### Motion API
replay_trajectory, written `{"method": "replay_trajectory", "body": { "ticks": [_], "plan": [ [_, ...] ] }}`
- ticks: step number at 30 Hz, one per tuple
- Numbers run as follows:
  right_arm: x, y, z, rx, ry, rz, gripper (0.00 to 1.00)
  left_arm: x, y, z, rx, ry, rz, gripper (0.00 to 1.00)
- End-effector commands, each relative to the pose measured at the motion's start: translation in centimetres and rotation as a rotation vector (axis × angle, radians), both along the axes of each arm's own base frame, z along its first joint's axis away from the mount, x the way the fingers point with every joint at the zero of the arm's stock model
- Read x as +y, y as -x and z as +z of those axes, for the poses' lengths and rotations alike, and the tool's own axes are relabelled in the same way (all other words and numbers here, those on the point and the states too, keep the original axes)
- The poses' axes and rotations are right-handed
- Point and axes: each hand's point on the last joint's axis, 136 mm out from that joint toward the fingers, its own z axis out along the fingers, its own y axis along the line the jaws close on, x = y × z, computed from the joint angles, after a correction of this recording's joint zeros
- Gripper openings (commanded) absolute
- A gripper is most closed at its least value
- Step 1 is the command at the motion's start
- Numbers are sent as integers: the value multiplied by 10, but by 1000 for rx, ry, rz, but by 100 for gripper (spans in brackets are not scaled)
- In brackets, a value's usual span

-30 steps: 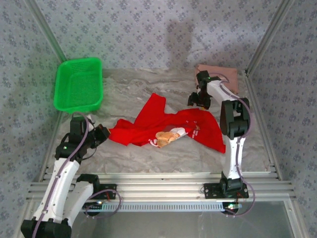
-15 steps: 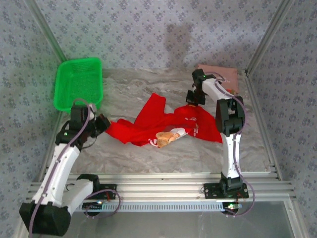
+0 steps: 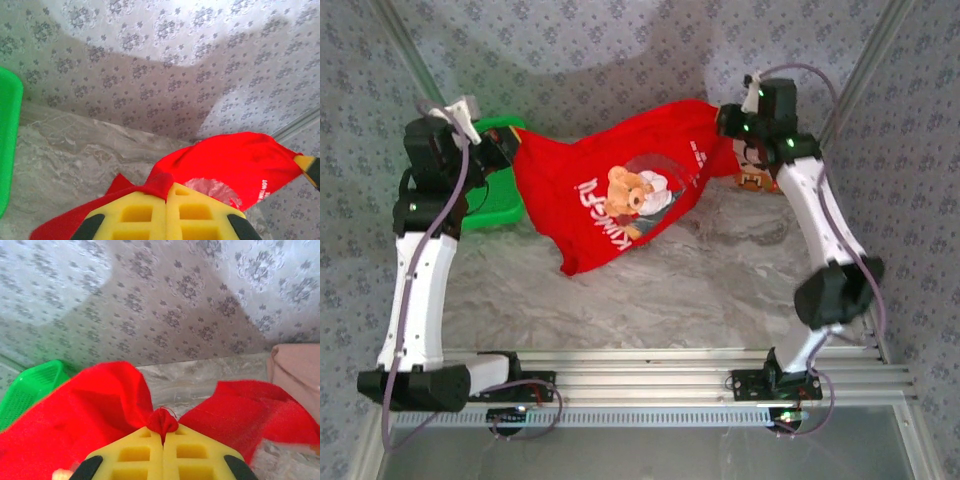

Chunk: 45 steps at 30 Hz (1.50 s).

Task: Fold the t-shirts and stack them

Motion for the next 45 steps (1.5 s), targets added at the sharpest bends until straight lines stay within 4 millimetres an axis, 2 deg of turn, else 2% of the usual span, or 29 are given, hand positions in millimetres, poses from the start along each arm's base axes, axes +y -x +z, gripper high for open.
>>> {"method": "replay_trajectory", "body": {
  "ticks": [1,2,3,5,6,8,10,11,13,15,18,20,24,27,31,34,37,41,45],
  "plan": [
    [-6,34,-89,101,70,10,0,-8,30,-65,141,45,-25,0],
    [-7,52,-110,126,67,13,0,-10,40,-96,207,76,-18,0],
    [-9,72,-145,193,82,6,1,-11,50,-123,273,108,-8,0],
    [-22,114,-196,315,78,-63,15,-19,74,-179,390,178,4,0],
    [-27,132,-215,372,43,-104,19,-20,85,-200,432,190,23,0],
    [-40,179,-256,498,-36,-202,42,-20,108,-241,523,201,61,0],
    [-50,212,-268,540,-92,-289,48,-14,128,-271,593,195,110,0],
    [-58,224,-266,537,-105,-332,49,-11,137,-285,625,198,129,0],
    [-67,237,-250,493,-128,-367,53,-8,148,-299,644,213,149,0],
    [-68,246,-244,502,-157,-372,60,-5,155,-312,669,228,170,0],
    [-64,240,-249,627,-214,-348,60,-5,159,-320,683,239,179,0],
    [-56,232,-261,747,-211,-307,60,-2,160,-322,685,221,187,0],
    [-27,185,-262,827,-284,-193,55,-3,156,-315,661,200,170,0],
    [-13,157,-261,866,-360,-203,54,-3,156,-312,653,184,161,0],
    [-12,140,-280,948,-474,-286,52,-2,157,-305,634,176,158,0],
    [-6,129,-286,977,-533,-301,51,-2,158,-300,624,162,149,0],
    [-5,128,-294,1018,-542,-325,53,0,159,-298,622,149,151,0],
    [-14,122,-309,1018,-584,-393,54,0,159,-296,613,149,152,0],
    [-21,109,-316,990,-614,-434,54,2,163,-296,624,131,155,0]
  ]
}}
